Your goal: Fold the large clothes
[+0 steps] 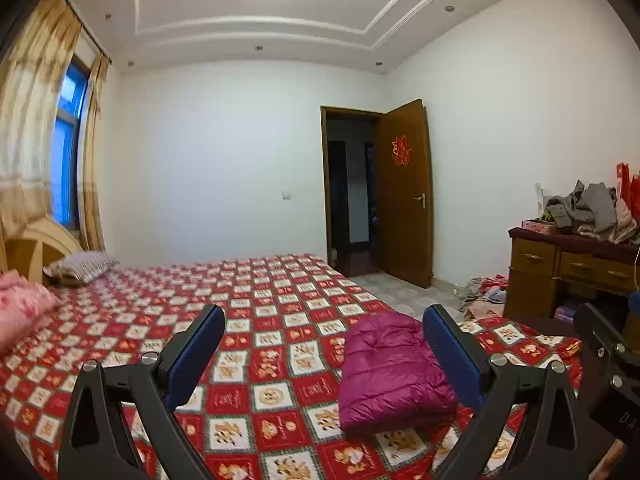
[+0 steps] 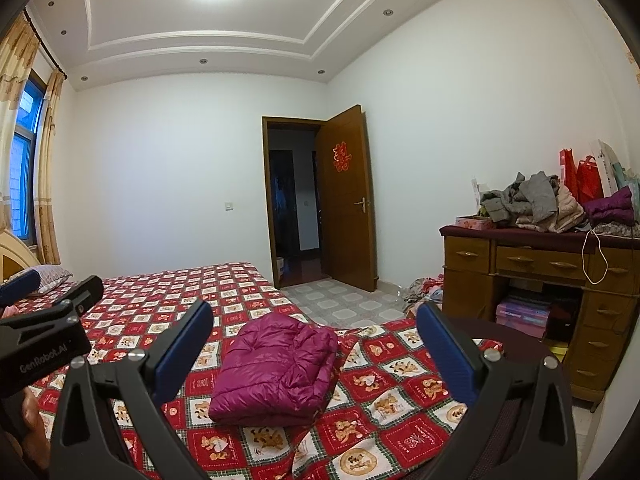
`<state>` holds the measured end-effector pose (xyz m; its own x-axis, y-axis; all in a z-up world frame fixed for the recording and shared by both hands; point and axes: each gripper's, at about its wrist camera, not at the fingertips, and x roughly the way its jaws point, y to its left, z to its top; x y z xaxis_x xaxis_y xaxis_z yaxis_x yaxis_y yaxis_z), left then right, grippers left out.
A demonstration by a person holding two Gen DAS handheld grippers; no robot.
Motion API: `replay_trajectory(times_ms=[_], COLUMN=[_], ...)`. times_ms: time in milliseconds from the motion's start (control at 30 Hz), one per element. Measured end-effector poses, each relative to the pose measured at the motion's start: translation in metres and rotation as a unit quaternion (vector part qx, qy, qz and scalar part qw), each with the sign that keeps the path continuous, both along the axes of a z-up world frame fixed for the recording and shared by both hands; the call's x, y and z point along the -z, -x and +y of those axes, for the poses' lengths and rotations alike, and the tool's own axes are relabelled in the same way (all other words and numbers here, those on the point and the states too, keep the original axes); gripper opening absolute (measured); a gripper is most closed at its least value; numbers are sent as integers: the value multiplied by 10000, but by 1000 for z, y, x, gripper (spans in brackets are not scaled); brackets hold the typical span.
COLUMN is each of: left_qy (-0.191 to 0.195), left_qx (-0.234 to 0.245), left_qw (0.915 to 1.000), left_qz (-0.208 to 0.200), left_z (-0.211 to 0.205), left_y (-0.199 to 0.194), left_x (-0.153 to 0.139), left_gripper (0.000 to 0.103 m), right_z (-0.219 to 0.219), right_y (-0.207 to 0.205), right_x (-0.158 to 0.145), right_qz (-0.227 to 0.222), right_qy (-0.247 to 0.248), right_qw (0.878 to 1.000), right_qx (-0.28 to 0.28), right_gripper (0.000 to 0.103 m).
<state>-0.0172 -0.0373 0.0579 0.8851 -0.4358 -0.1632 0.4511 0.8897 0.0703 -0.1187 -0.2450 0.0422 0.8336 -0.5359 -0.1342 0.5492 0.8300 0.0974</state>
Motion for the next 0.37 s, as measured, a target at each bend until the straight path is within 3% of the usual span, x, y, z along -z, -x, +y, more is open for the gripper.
replay_trajectory(times_ms=[367], left_qy=[-40], left_qx=[-45], left_qw=[9999], left_qz=[158], left_z=[0], left_y=[-10], left_x=[6], left_gripper=[100], right_z=[-3], right_y=[-7], right_x=[2], right_qz=[137], right_qy=[-42], right_qw=[9999], right_qx=[-47], right_gripper=[103])
